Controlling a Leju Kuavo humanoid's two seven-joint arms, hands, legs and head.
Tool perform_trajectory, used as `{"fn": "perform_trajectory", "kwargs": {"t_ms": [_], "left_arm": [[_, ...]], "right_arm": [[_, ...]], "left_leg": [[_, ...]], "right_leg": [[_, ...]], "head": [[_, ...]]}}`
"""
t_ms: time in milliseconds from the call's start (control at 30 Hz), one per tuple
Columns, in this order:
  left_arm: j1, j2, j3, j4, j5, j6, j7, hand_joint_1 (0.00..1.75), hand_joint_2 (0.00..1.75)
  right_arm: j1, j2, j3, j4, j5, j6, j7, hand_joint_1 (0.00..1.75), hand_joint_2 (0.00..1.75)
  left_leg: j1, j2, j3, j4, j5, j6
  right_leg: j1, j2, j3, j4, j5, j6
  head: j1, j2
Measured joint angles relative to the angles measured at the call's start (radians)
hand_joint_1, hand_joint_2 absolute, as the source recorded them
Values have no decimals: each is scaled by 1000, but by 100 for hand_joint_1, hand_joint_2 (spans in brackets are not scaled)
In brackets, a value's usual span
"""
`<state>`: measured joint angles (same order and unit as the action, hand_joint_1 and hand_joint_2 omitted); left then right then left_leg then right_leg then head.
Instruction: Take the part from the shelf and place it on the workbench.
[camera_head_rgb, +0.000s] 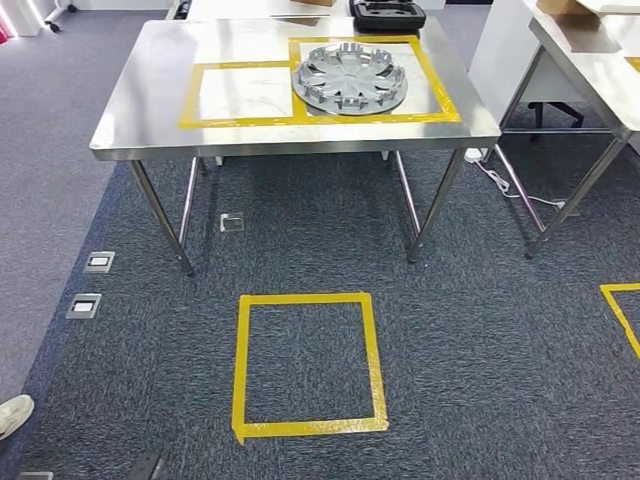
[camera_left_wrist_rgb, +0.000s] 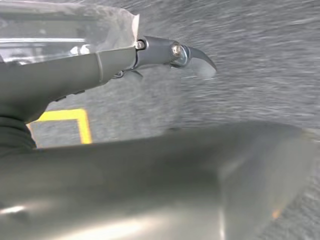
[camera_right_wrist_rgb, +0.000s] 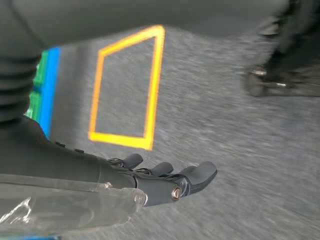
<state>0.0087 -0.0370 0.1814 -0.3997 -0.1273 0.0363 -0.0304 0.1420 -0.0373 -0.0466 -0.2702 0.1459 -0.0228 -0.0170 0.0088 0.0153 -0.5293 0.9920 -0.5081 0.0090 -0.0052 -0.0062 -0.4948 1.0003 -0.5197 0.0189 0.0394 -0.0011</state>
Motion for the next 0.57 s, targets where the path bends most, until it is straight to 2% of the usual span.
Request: {"fn": "perform_trajectory", "kwargs": {"t_ms": [100, 133, 233, 267, 467, 500, 567], "left_arm": [[14, 8, -47, -27, 43, -10, 8, 0, 0], [28, 11, -61, -27, 57, -13, 12, 0, 0], [78, 15, -96, -24, 92, -22, 22, 0, 0], [92, 17, -106, -23, 103, -24, 25, 0, 0], [130, 27, -141, -20, 126, -32, 29, 0, 0], [132, 27, -144, -19, 127, -33, 29, 0, 0], [134, 28, -147, -18, 127, -34, 30, 0, 0]], "right_arm": [[31, 7, 12, -5, -48, 8, 6, 0, 0], [33, 9, 16, -14, -63, 10, 7, 0, 0], [22, 18, 24, -49, -103, 16, 8, 0, 0], [17, 21, 27, -58, -115, 18, 9, 0, 0], [8, 28, 38, -92, -141, 23, 15, 0, 0], [8, 28, 39, -95, -142, 23, 15, 0, 0], [7, 28, 39, -99, -142, 23, 15, 0, 0]], "left_leg": [[1, 1, 0, -3, 3, -19], [1, 1, 2, -8, 2, -13], [-1, 0, 6, -17, 8, 21], [-1, -2, 6, -17, 13, 18], [5, -7, 6, -22, 20, -20], [6, -7, 6, -22, 20, -25], [7, -6, 6, -22, 20, -27]], "right_leg": [[4, 2, 2, -14, 4, -20], [3, 4, 1, -18, 8, -23], [4, 10, -1, -26, 13, -26], [5, 9, -1, -25, 13, -28], [11, 6, -5, -16, 11, -37], [11, 6, -5, -15, 11, -37], [12, 6, -5, -14, 10, -38]], "head": [[0, 0], [-1, 0], [-5, 0], [-6, 0], [-6, 0], [-6, 0], [-6, 0]]}}
